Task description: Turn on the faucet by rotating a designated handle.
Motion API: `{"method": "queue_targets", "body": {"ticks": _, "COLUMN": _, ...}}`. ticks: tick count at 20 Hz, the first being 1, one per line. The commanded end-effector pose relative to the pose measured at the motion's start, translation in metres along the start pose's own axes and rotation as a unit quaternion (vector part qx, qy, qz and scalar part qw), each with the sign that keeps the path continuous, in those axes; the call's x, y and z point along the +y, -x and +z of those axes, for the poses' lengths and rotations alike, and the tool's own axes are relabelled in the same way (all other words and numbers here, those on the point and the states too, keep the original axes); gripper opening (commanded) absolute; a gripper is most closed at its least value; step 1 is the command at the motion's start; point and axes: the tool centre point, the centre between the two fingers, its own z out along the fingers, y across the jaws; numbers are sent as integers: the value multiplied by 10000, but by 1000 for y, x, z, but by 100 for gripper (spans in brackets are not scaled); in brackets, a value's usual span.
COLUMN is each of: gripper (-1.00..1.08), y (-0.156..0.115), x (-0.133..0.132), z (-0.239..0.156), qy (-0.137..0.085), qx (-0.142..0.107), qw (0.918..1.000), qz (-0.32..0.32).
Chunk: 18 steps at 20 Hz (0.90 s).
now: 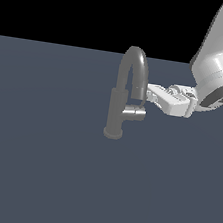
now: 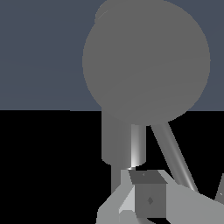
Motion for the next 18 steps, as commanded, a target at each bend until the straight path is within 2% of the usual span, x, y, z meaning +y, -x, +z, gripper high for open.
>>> {"method": "queue_targets", "body": {"ticks": 1, "gripper": -100, "y": -3, "x": 6, "z": 0, "qy": 0, "qx": -5, "qw": 10000, "qz": 9}}
{"method": "queue_targets", "body": {"ticks": 14, "gripper": -100, "y": -27, "x": 50, "z": -2, "qy": 5, "qx": -15, "qw": 10000, "qz": 24}}
{"method": "queue_targets", "body": {"ticks": 15, "gripper": -100, "y": -27, "x": 50, "z": -2, "qy": 5, "qx": -15, "qw": 10000, "qz": 24}}
{"method": "queue_targets", "body": {"ticks": 16, "gripper": -100, "y": -17, "x": 39, "z": 1, "qy": 21, "qx": 21, "qw": 10000, "qz": -81}}
{"method": "queue_targets", "body": {"ticks": 18, "gripper": -100, "y": -30, "x": 44, "z": 0, "qy": 18, "qx": 14, "qw": 10000, "qz": -60}}
